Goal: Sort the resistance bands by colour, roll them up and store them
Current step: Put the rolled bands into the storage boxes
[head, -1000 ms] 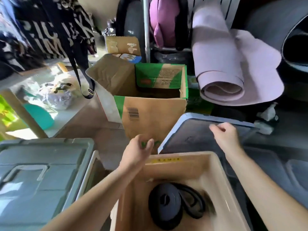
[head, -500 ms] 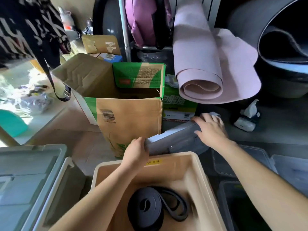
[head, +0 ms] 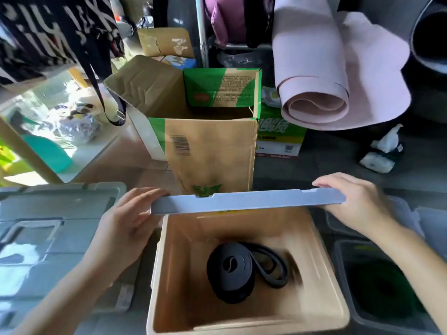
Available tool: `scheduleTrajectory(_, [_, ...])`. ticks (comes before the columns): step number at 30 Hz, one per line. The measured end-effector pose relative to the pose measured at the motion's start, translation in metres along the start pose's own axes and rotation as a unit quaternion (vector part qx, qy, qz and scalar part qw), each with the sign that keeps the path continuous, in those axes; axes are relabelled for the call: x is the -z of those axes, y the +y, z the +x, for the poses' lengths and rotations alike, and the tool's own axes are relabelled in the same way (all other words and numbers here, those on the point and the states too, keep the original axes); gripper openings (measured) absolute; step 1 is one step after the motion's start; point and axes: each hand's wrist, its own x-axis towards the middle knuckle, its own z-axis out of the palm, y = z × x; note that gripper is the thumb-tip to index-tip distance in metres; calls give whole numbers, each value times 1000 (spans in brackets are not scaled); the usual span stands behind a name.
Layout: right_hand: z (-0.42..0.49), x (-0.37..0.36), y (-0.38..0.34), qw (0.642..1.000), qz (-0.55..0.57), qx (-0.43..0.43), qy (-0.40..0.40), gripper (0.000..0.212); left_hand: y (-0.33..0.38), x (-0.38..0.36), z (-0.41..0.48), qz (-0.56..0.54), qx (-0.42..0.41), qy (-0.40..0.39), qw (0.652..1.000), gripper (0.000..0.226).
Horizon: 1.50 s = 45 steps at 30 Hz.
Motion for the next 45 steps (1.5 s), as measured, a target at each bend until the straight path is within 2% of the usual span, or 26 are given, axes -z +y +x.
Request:
scheduleTrajectory(2, [-24,-1,-10,999,21,47,-5,26,0,5,-32,-12,4,-4,1000,24])
scheduleTrajectory(6, [-85,1,-26,997,12,75,11,25,4,-5,-96,23,4,-17,1000,44])
scheduleTrajectory(8, [-115,1,-33,994,-11,108,-24,33,8,-13,-122,42,-12,-52,998,51])
scheduleTrajectory(10, [-142,2,-33,989,-29,118,-87,44,8,-24,-144,21,-4,-57,998,45])
scheduleTrajectory(12, [-161,7,-29,982,-28,96,-158,56,12,-30,-152,-36,86,2,996,30])
scheduleTrajectory(15, [-164,12,-24,981,-15,33,-190,62,3,-37,-140,-109,257,131,951,29])
scheduleTrajectory(16, [-156,12,-26,983,2,-17,-185,65,-4,-41,-129,-120,311,136,933,35])
scheduleTrajectory(18, [-133,4,-32,970,57,-166,-171,71,-24,-51,-110,-122,413,76,899,57])
scheduleTrajectory(19, [-122,-2,-36,949,84,-248,-173,72,-31,-55,-102,-116,459,35,880,70])
scheduleTrajectory(21, [-102,-14,-42,874,171,-404,-209,82,-38,-61,-93,-163,533,-16,830,86])
scheduleTrajectory(23, [-90,-24,-45,769,274,-533,-223,88,-39,-61,-94,-293,593,-65,747,76])
scheduleTrajectory(24, [-88,-26,-47,718,322,-573,-228,81,-39,-60,-96,-349,611,-83,705,69])
scheduleTrajectory(25, [-88,-27,-46,687,353,-591,-233,69,-43,-59,-98,-366,622,-90,687,68])
scheduleTrajectory(26, [-90,-30,-45,674,370,-597,-230,61,-50,-61,-99,-360,628,-82,685,73])
scheduleTrajectory(28, [-95,-37,-41,688,350,-610,-177,66,-57,-63,-94,-296,611,-29,733,71])
scheduleTrajectory(29, [-96,-39,-38,718,313,-605,-146,74,-53,-63,-89,-261,582,10,770,58])
scheduleTrajectory(30, [-96,-41,-39,764,257,-580,-123,76,-49,-63,-81,-220,541,41,811,43])
scheduleTrajectory(32, [-94,-42,-44,851,163,-486,-115,57,-35,-63,-67,-110,446,49,887,28])
scheduleTrajectory(33, [-94,-43,-46,879,131,-445,-114,41,-30,-64,-63,-60,409,34,910,26])
scheduleTrajectory(34, [-93,-43,-49,896,109,-415,-113,30,-27,-67,-59,-21,384,21,923,25])
scheduleTrajectory(36, [-93,-46,-51,913,69,-386,-114,25,-31,-71,-57,36,375,21,926,25])
scheduleTrajectory(39, [-90,-48,-46,919,15,-373,-131,29,-37,-73,-53,87,350,32,932,29])
scheduleTrajectory(45, [-73,-49,-48,928,-65,-341,-135,39,-47,-76,-30,173,299,6,939,30])
